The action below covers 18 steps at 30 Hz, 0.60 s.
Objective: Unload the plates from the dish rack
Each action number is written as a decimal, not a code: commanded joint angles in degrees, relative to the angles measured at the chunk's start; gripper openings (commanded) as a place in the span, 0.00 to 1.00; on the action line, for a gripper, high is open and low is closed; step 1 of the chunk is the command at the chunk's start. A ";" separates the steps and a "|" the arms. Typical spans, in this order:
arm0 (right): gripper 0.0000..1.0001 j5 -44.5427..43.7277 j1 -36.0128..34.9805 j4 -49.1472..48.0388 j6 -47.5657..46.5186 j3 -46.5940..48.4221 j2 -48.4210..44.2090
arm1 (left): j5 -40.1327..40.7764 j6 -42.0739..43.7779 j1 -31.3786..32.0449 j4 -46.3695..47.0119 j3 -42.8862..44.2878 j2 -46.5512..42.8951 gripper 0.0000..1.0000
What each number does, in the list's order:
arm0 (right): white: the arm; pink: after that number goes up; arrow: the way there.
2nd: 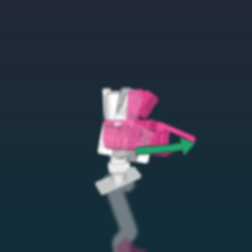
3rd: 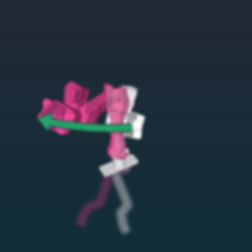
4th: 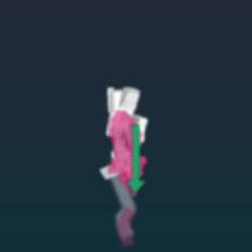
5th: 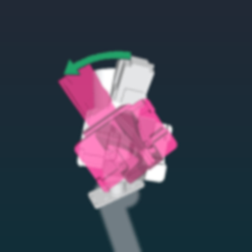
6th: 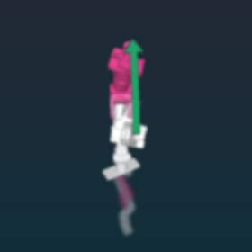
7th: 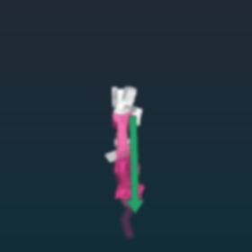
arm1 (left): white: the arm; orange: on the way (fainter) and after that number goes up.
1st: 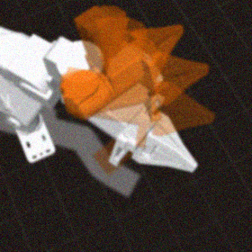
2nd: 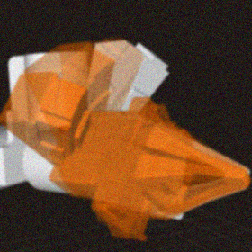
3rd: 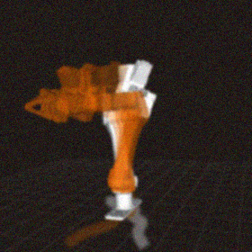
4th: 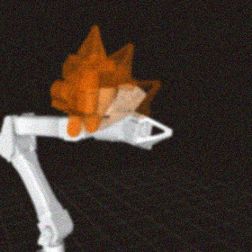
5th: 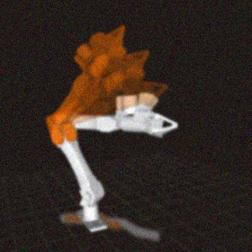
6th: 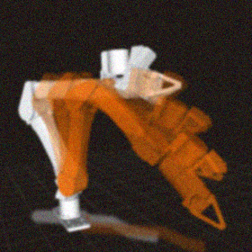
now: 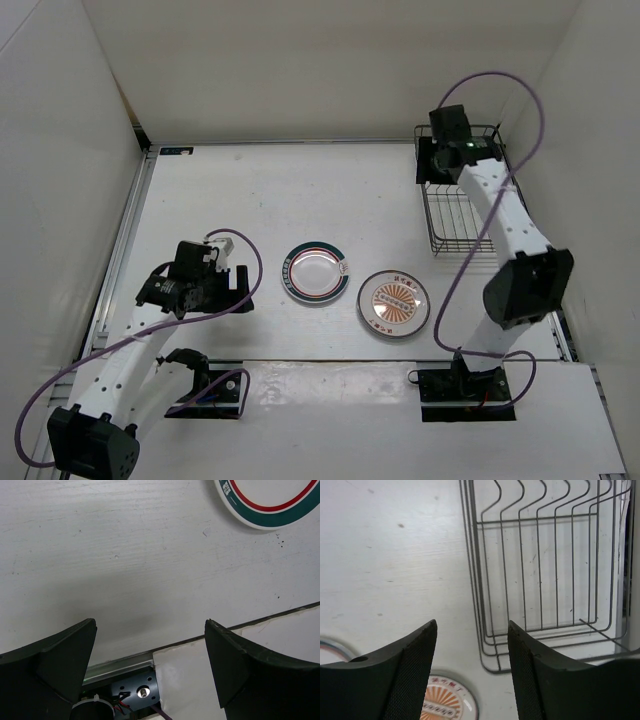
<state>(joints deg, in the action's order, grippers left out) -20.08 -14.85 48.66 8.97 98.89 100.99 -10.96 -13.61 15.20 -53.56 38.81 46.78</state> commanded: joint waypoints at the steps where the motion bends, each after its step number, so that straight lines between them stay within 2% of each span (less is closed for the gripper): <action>1: 0.62 4.40 0.00 8.02 6.82 2.54 -7.02 | 0.32 -0.02 0.27 -0.05 0.30 -0.11 1.00; 3: 0.66 7.14 0.17 8.63 8.51 -3.22 -13.08 | 0.76 -0.10 0.09 0.04 0.30 -0.55 1.00; 4: 0.72 11.16 0.17 8.55 9.56 -5.35 -14.75 | 1.29 -0.02 0.27 0.04 0.22 -0.64 1.00; 5: 0.90 13.29 -0.17 6.73 9.40 -10.42 -21.56 | 1.55 -0.10 0.18 0.04 0.30 -0.82 1.00; 6: 0.90 15.22 0.00 4.62 9.48 -15.78 -24.23 | 1.73 -0.10 0.18 0.04 0.39 -0.90 1.00; 9: 0.90 22.94 -0.18 -0.04 11.67 -26.78 -40.03 | 1.38 -0.11 0.27 0.12 0.22 -0.99 1.00; 12: 0.90 28.85 0.00 -2.78 13.08 -34.53 -50.59 | 0.94 -0.19 0.27 0.30 0.39 -0.91 1.00; 14: 0.90 29.74 0.17 -2.09 12.92 -36.22 -54.91 | 0.85 -0.02 0.18 0.47 0.39 -0.73 1.00; 18: 0.90 29.39 0.00 1.60 11.16 -37.28 -57.66 | 1.82 -0.02 0.27 0.04 0.74 -1.17 1.00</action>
<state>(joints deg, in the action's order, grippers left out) 6.48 -14.85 50.57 20.56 62.41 43.97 -9.85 -13.58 15.20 -53.56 38.81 46.65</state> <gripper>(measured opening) 0.904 0.999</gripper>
